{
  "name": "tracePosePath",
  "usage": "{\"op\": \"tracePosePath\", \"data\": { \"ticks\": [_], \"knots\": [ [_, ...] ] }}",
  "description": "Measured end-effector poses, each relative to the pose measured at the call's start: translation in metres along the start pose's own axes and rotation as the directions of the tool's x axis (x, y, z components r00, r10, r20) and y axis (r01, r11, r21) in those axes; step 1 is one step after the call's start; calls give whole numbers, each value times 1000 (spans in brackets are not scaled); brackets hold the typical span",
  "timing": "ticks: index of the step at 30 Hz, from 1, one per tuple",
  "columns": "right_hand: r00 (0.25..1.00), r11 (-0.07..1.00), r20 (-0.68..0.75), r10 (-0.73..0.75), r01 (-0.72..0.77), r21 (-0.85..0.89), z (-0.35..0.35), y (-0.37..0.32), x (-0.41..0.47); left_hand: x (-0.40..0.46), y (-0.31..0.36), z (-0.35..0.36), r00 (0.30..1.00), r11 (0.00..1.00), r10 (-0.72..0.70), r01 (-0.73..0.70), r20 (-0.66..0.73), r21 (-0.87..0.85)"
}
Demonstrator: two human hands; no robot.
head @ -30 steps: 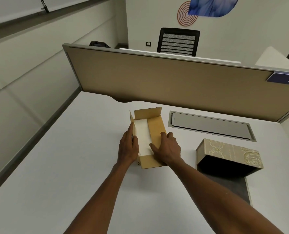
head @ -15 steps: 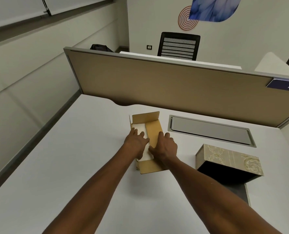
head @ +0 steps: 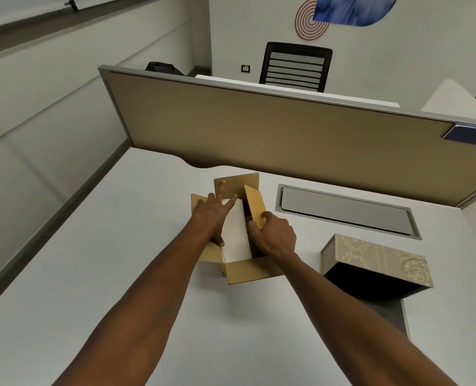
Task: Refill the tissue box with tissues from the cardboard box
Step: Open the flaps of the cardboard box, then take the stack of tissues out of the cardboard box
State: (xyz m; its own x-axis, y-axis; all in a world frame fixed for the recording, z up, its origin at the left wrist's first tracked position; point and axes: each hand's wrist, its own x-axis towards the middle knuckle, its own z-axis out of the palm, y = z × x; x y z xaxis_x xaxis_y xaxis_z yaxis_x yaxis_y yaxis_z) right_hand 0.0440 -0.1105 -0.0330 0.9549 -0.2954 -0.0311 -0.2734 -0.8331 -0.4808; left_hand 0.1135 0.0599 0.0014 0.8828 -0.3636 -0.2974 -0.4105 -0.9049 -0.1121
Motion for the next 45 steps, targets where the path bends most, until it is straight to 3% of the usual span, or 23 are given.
{"op": "tracePosePath", "data": {
  "ticks": [6,11,14,18,22,24,26,29,31,32,35,38,41,45],
  "knots": [
    [999,973,-37,-29,36,229,-20,22,14,11,-12,3,1000,999,15,-15,-6,-47],
    [990,972,-140,-22,54,230,-34,48,19,15,-20,5,999,999,25,-25,32,-23],
    [984,997,-174,-29,41,63,-30,64,15,18,-22,5,998,999,30,-29,50,-19],
    [999,977,18,-44,47,-209,-18,78,12,23,-22,5,996,998,42,-39,82,-39],
    [988,958,150,-42,82,-274,-15,67,16,29,-23,7,993,998,44,-38,108,-54],
    [992,949,114,-58,90,-303,-17,55,16,33,-23,8,991,998,37,-31,131,-50],
    [994,946,-28,-110,95,-311,-20,40,15,36,-24,9,989,999,29,-25,143,-30],
    [925,905,-208,-318,230,-359,-19,12,7,40,-25,10,988,1000,15,-13,151,-18],
    [887,894,-206,-414,354,-274,-7,-4,1,42,-23,9,986,1000,6,-5,169,-8],
    [906,920,-179,-384,360,-153,0,-11,0,43,-22,8,985,1000,3,-3,173,0],
    [994,970,36,-99,89,226,18,-26,12,44,-22,7,984,999,2,-8,176,33],
    [937,901,337,94,-224,371,29,-26,39,45,-24,8,984,999,0,-7,178,39],
    [870,815,472,142,-373,443,37,-24,60,45,-24,9,987,998,6,-16,162,61],
    [833,803,538,129,-407,436,55,-24,75,48,-28,12,987,994,32,-47,155,95]
  ]
}}
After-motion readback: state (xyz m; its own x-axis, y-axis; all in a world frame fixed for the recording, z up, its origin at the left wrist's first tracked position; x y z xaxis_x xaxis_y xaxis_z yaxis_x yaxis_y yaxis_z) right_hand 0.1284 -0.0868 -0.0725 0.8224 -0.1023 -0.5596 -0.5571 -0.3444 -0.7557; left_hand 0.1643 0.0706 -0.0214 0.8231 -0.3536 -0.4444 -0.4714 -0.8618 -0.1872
